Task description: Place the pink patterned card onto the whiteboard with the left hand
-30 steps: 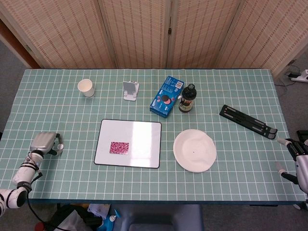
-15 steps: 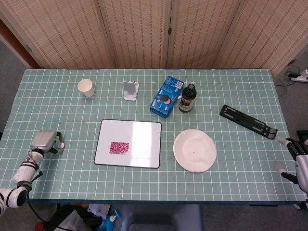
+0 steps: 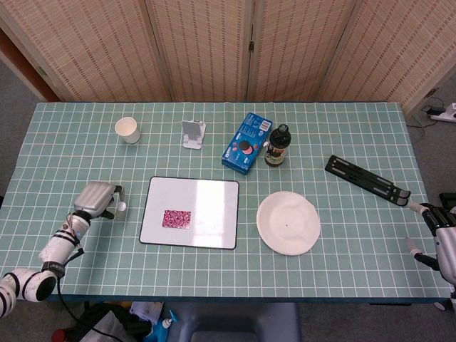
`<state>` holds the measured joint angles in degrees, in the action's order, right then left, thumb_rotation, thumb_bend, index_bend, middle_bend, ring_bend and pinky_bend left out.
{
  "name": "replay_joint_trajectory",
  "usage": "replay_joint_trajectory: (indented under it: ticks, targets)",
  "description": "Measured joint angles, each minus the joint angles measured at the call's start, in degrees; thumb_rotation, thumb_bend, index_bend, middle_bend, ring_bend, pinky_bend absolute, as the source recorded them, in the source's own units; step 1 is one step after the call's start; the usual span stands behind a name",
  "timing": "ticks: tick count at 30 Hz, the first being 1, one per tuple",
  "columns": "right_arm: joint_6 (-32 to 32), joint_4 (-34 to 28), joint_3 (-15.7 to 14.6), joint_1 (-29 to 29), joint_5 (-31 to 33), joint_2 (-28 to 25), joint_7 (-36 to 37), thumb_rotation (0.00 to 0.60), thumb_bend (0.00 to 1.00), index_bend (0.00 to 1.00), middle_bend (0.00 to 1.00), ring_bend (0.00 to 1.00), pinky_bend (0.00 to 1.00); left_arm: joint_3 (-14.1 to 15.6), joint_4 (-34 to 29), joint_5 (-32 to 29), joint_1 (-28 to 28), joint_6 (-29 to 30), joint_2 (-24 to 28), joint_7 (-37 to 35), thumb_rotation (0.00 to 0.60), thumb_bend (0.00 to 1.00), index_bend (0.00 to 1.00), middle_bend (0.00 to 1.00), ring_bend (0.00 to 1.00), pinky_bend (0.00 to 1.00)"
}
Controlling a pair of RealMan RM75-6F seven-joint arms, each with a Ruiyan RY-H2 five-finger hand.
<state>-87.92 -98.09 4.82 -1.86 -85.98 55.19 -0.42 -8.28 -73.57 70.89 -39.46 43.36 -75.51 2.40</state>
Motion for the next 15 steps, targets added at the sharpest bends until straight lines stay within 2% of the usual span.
replay_joint_trajectory:
  ticks: [8, 15]
  targets:
    - [-0.01, 0.18, -0.07, 0.13, 0.22, 0.07, 0.17, 0.6, 0.25, 0.22, 0.25, 0.23, 0.3, -1.82, -6.28, -0.91, -4.93, -1.53, -0.02, 4.73, 0.6, 0.28, 0.5, 1.0, 0.98, 0.98]
    - [-0.11, 0.6, -0.1, 0.28, 0.38, 0.09, 0.64, 0.6, 0.25, 0.22, 0.25, 0.23, 0.3, -1.86, -8.59, -3.02, -8.16, -3.15, -2.08, 9.52, 0.6, 0.28, 0.5, 1.0, 0.98, 0.98]
